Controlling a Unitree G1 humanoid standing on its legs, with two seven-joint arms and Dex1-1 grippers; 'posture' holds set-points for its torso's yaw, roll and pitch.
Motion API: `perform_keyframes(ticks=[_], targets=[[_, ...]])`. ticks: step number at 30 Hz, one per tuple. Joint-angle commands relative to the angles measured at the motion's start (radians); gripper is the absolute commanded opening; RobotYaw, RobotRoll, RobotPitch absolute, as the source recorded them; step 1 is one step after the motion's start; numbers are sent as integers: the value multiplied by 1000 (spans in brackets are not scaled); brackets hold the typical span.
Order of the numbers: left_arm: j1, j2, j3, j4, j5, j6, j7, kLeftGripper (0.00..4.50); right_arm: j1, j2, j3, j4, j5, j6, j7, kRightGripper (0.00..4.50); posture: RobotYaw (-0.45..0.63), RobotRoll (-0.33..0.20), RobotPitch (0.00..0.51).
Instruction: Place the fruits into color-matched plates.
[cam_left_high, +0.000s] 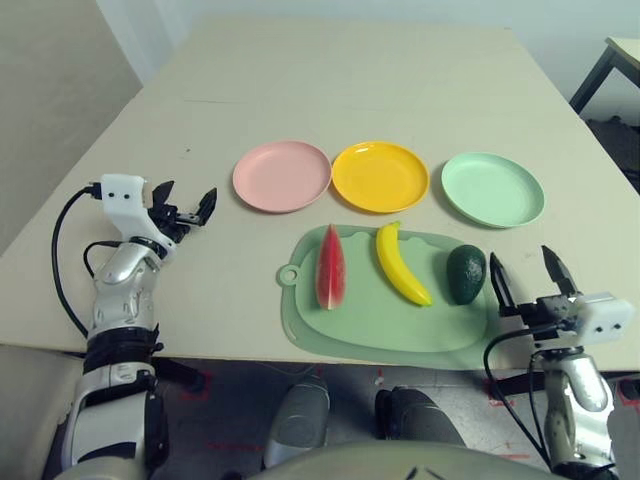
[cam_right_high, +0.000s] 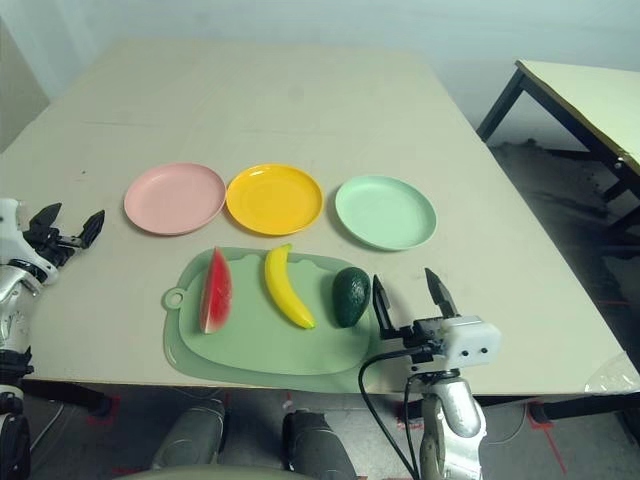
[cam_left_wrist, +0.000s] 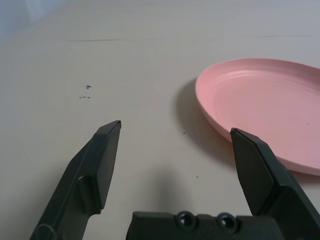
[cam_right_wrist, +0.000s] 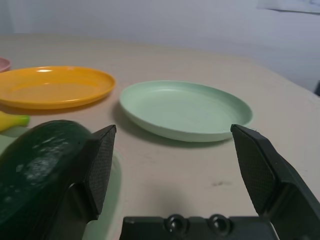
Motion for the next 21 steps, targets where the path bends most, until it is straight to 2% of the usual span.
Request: perform_keyframes(ticks=[1,3,5,8,10,14,17,21], targets=[[5,-12,8,7,-26,-19,-30,4466,26,-33,-49,-12,49,37,-3,4500,240,0,107],[-1,-18,6,18,-46,-35,-74,4466,40,-50,-62,-21,74,64,5,4500,241,0,105],[-16,-6,-8,-4,-97,-32,-202,4466,75,-90,-64,-101,71,148,-7,4500,246,0,116],[-43,36,-16,-17,-169,7,-391,4466,123,-169,-77,-226,-70,249,-70,4500,223,0,124],[-53,58,-19,-16,-188,46,-456,4466,148,-204,-97,-279,-71,297,-77,4500,209,0,128],[-115,150,-24,-11,-264,129,-707,4466,211,-379,-145,-468,-24,420,42,4500,178,0,131],[-135,194,-71,-66,-271,146,-853,4466,177,-531,-146,-522,-61,477,122,4500,171,0,131],[-158,232,-166,-128,-222,89,-1012,4466,21,-721,-67,-507,-125,502,234,4500,168,0,124]])
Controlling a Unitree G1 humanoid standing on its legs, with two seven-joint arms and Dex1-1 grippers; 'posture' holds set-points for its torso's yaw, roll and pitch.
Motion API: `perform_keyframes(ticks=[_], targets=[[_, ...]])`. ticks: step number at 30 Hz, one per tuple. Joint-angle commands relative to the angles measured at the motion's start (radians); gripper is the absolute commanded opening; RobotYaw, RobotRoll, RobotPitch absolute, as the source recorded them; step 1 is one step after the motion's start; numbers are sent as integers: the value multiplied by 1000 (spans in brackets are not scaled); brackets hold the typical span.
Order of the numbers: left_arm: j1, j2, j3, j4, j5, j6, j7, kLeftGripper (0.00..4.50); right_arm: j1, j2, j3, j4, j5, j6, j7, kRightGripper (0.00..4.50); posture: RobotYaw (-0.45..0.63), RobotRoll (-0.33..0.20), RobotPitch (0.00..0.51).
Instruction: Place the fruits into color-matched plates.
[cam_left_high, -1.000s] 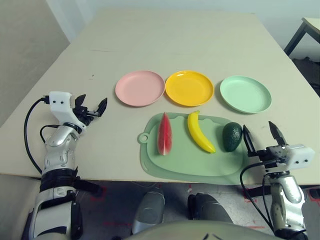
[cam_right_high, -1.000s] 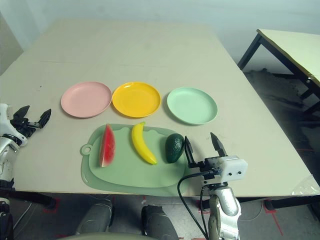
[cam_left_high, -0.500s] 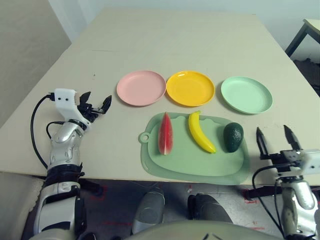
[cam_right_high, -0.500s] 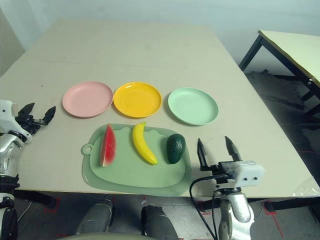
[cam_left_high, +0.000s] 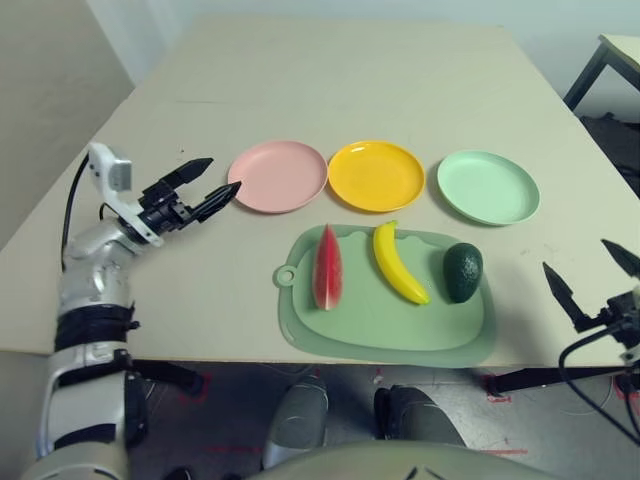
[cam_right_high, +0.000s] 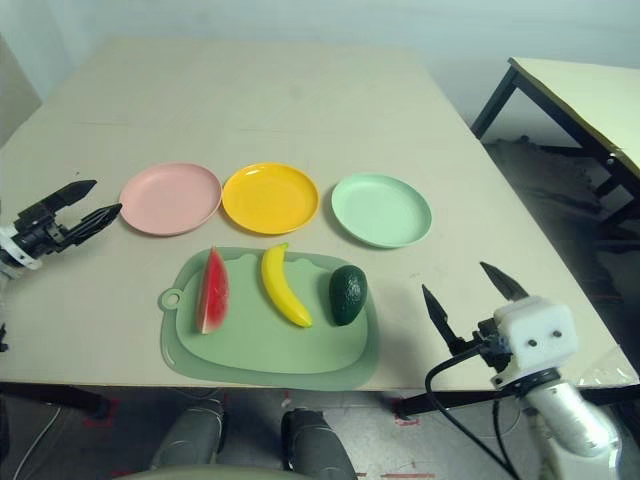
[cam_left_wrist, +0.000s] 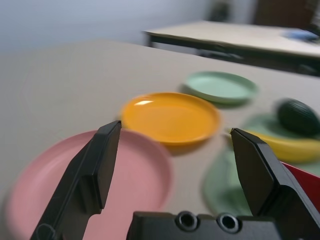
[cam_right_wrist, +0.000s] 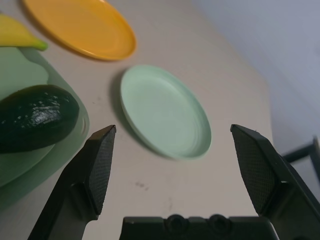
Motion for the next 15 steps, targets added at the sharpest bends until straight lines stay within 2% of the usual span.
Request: perform_keyframes(ticks=[1,4,8,11,15], targets=[[-17,20,-85,-56,37,-32,-133,4466,-111,-127,91,27,-74,9,116,4500,170,0,122],[-31,44,-157,-101,30,-18,-181,4466,-216,-236,194,99,-142,-61,237,4500,172,0,118],[-41,150,-322,-163,63,-49,-184,4466,-384,-344,340,208,-210,-183,403,4500,166,0,112],[-87,154,-323,-198,25,26,-184,4466,-500,-374,429,262,-260,-232,489,4500,168,0,109],[-115,183,-347,-226,60,58,-184,4466,-628,-372,532,307,-301,-316,597,4500,170,0,105]])
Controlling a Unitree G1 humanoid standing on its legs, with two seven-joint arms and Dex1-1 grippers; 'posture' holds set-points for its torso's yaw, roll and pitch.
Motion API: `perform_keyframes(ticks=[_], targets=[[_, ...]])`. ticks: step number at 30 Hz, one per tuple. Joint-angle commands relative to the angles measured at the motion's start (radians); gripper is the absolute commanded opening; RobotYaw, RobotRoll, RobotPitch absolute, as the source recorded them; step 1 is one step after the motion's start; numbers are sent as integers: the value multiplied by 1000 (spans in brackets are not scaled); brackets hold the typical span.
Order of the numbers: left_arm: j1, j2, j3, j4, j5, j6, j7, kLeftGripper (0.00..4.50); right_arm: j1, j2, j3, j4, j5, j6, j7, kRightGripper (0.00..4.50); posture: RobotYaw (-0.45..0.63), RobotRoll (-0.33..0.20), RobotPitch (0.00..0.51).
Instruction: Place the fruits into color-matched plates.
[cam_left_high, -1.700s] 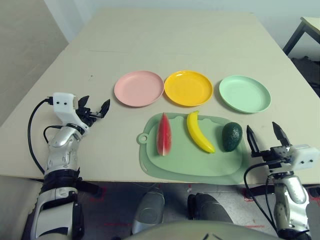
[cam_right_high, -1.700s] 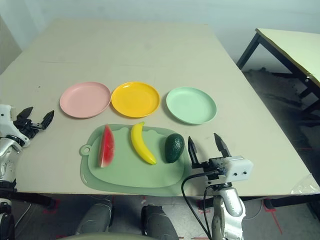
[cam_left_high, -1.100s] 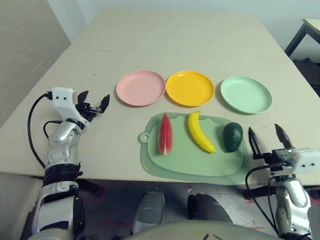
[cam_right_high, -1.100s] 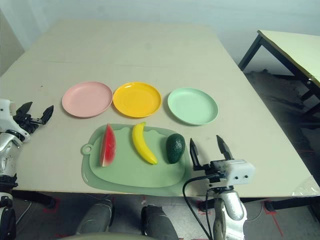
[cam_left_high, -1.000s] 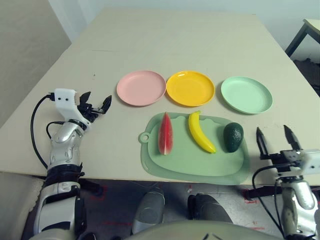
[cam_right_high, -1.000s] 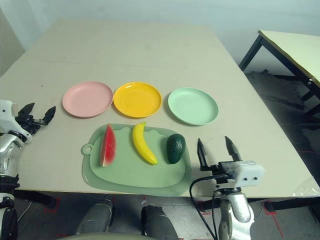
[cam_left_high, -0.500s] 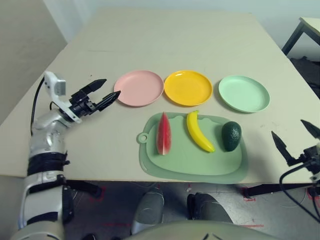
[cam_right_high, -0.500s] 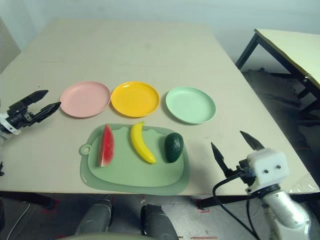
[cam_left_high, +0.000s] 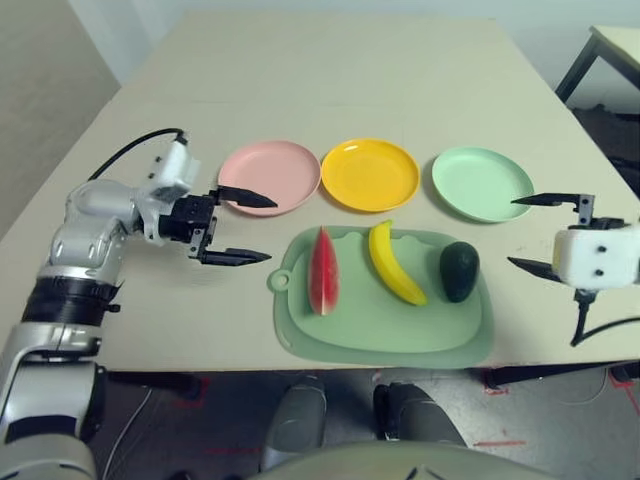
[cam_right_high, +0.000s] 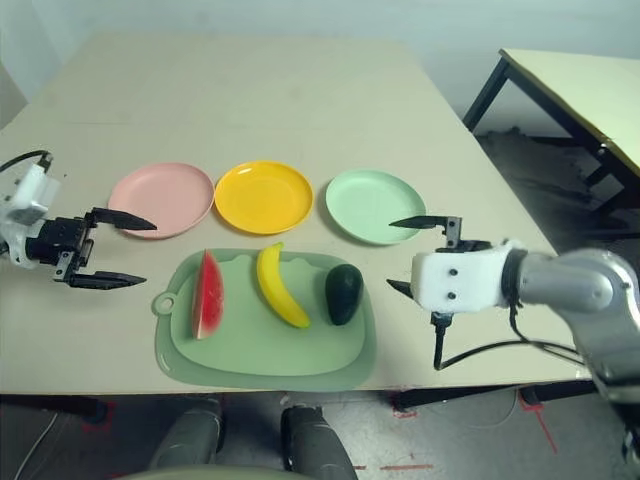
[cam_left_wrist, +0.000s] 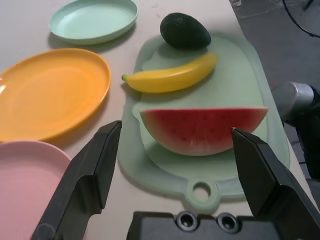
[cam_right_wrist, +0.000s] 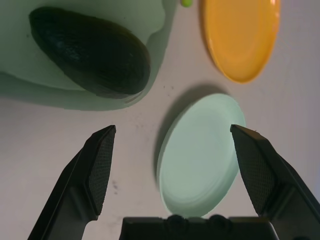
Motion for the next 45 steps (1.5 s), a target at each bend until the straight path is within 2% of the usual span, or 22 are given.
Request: perform_keyframes(ticks=[1,8,14,19,37,45], targets=[[-12,30,-32,-49,27,40,-8,4466,-81,0,93,43,-36,-85,102,4500,170,0,105],[-22,62,-65,-87,56,74,-8,4466,-248,35,235,142,-67,-284,259,4500,177,0,105],[1,83,-80,-87,66,83,-8,4466,-382,131,328,237,-127,-373,309,4500,182,0,110],[23,90,-70,-107,66,91,-8,4466,-449,206,375,291,-165,-390,316,4500,195,0,112],[68,118,-38,-165,94,110,-8,4466,-467,298,458,408,-263,-473,290,4500,241,0,124],[59,127,-50,-155,96,110,-8,4466,-437,291,467,377,-260,-442,294,4500,237,0,130]])
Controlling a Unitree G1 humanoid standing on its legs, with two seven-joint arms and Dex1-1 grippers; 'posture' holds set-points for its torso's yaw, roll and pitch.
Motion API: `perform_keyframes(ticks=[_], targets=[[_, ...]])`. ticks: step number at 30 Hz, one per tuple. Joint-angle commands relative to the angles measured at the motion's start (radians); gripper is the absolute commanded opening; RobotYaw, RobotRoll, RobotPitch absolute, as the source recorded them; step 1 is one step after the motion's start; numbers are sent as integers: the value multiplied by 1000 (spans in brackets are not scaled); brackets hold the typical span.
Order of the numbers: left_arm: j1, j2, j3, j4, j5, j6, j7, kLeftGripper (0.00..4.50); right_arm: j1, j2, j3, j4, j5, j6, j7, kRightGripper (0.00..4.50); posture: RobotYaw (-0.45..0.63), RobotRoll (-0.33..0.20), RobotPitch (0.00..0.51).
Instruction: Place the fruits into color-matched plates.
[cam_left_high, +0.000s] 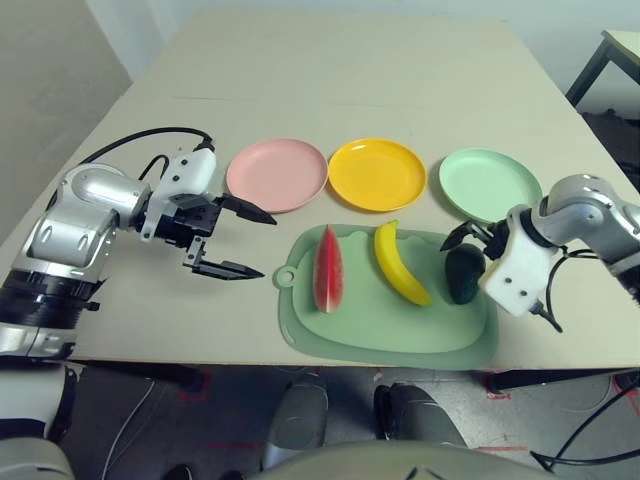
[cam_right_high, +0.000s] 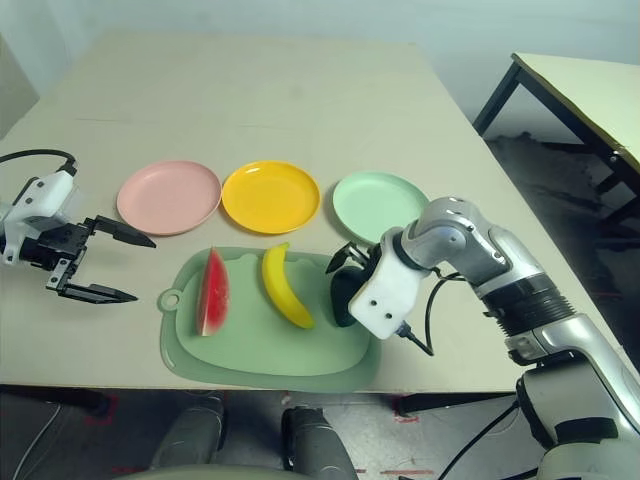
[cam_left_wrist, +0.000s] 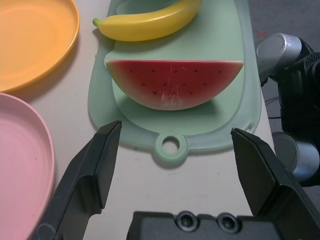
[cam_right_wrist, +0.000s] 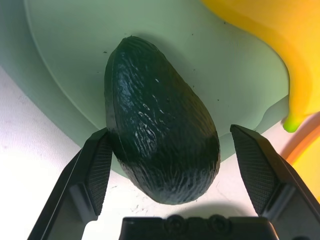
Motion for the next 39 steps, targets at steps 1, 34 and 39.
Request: perform_keyframes(ticks=[1,34,39], targets=[[-3,11,-7,-1,6,-2,-5,4466,19,-12,13,-28,-4,18,6,4500,236,0,130],[-59,-76,28,-48,-57,161,17,4500,-205,13,-46,255,-108,181,-141,3126,215,0,126],[-88,-86,29,-44,-44,263,77,4500,-334,42,-22,528,-250,178,-330,3126,207,0,124]])
